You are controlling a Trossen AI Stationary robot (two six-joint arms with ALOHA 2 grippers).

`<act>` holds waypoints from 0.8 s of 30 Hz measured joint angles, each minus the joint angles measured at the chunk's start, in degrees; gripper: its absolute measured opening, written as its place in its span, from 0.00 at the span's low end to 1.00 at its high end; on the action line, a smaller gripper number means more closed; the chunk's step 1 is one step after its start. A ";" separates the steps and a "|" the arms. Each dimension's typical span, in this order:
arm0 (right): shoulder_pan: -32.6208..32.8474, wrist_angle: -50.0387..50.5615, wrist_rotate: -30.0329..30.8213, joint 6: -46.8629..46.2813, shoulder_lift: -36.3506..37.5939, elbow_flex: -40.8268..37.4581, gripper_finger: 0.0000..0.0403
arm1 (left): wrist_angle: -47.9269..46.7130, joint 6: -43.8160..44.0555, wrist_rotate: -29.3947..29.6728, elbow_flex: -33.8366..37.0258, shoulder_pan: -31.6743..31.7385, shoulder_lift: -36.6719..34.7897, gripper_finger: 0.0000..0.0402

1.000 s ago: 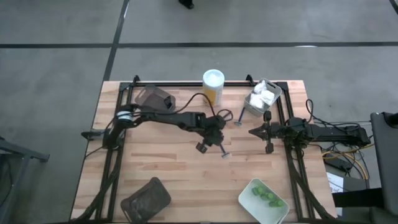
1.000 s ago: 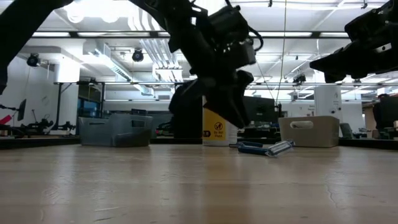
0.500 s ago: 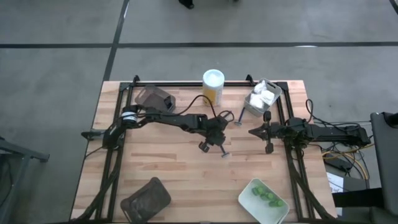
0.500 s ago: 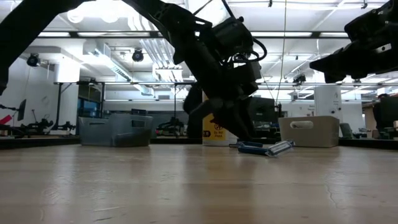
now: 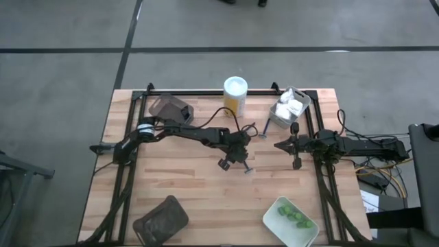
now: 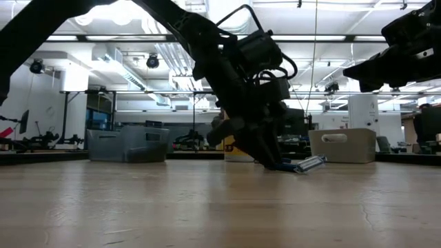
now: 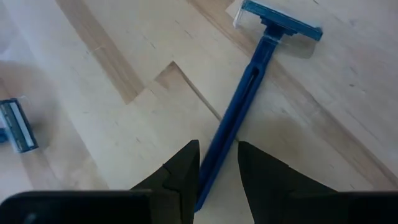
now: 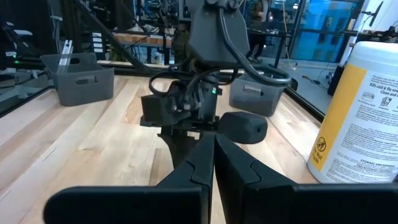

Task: Pick & Place Travel size toiletries
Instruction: Put the blue razor into the bottom black bin

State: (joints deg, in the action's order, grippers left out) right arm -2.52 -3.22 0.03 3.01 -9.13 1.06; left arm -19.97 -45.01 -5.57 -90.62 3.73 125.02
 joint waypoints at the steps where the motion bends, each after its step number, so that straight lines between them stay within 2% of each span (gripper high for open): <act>1: -0.02 0.00 0.01 0.00 0.00 0.00 0.02 | 0.00 0.03 -0.02 -0.01 0.03 0.10 0.29; 9: -0.02 0.00 0.00 0.00 0.00 0.00 0.02 | -0.35 6.04 -0.01 -0.09 0.19 0.32 0.29; 16: 0.00 0.00 0.00 0.00 0.00 0.00 0.02 | -4.22 14.51 -4.79 -0.18 0.41 0.32 0.29; 24: 0.00 0.00 0.01 0.00 0.00 0.00 0.02 | -5.73 22.82 -6.29 -0.36 0.39 0.32 0.29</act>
State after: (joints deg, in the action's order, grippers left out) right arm -2.52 -3.22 0.04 3.01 -9.13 1.06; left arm -25.71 -22.19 -11.86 -90.98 4.12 125.34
